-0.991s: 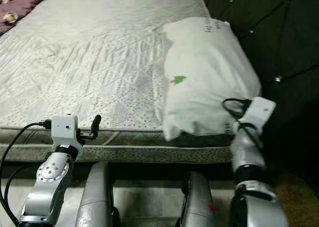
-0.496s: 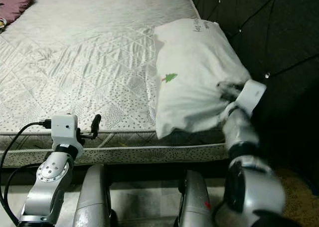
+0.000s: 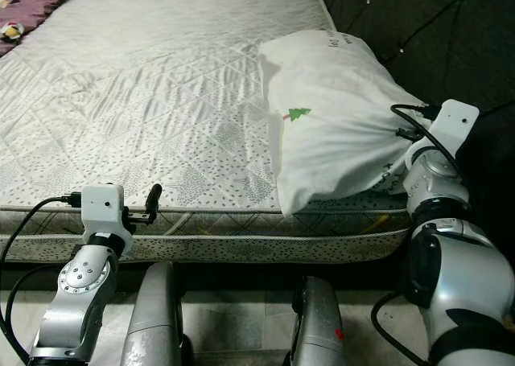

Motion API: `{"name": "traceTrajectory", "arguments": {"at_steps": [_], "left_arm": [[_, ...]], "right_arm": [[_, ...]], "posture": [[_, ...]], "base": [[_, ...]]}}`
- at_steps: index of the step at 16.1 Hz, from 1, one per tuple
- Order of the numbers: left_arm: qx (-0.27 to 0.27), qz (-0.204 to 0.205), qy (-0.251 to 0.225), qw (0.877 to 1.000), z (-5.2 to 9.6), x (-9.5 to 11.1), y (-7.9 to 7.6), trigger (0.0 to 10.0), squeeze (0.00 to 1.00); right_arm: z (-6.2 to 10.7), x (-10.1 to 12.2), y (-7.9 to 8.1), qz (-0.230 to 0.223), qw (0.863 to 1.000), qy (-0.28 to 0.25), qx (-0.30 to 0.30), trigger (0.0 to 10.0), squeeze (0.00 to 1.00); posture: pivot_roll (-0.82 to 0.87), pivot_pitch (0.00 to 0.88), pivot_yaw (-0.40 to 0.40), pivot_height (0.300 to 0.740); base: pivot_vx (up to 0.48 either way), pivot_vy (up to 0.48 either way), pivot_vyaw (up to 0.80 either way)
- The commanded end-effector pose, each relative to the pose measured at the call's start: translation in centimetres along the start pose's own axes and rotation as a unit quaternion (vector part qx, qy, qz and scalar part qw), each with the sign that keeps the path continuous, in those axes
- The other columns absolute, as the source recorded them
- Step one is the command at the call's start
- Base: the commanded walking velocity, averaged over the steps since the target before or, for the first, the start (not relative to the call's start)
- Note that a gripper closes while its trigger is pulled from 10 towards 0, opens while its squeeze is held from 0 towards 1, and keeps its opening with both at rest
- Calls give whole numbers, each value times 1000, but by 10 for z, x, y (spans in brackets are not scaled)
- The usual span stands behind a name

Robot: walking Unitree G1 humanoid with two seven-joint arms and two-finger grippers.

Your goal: Clean up the room

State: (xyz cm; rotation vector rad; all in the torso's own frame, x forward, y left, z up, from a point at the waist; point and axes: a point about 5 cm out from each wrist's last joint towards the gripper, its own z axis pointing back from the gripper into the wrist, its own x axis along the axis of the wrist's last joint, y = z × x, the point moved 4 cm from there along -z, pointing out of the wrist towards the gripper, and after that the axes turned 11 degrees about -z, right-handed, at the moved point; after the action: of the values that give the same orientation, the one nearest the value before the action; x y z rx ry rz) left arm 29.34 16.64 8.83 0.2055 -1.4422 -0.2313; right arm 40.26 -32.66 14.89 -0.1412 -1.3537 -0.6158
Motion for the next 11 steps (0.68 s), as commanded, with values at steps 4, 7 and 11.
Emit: {"name": "traceTrajectory", "arguments": {"at_steps": [4,7,11], "left_arm": [[2,-2,-10,1000,-2,7,1,10000,0],[2,-4,-12,1000,-4,8,3,10000,0],[0,-4,-14,1000,-6,9,2,10000,0]], "right_arm": [[2,-16,7,8,999,29,40,10000,1000],[4,-24,12,31,998,21,55,10000,1000],[7,-2,43,203,971,-62,113,10000,1000]], "posture": [[93,0,-12,529],[94,0,-7,529],[85,0,-8,529]], "base": [[0,0,0],[0,0,0],[0,0,0]]}}
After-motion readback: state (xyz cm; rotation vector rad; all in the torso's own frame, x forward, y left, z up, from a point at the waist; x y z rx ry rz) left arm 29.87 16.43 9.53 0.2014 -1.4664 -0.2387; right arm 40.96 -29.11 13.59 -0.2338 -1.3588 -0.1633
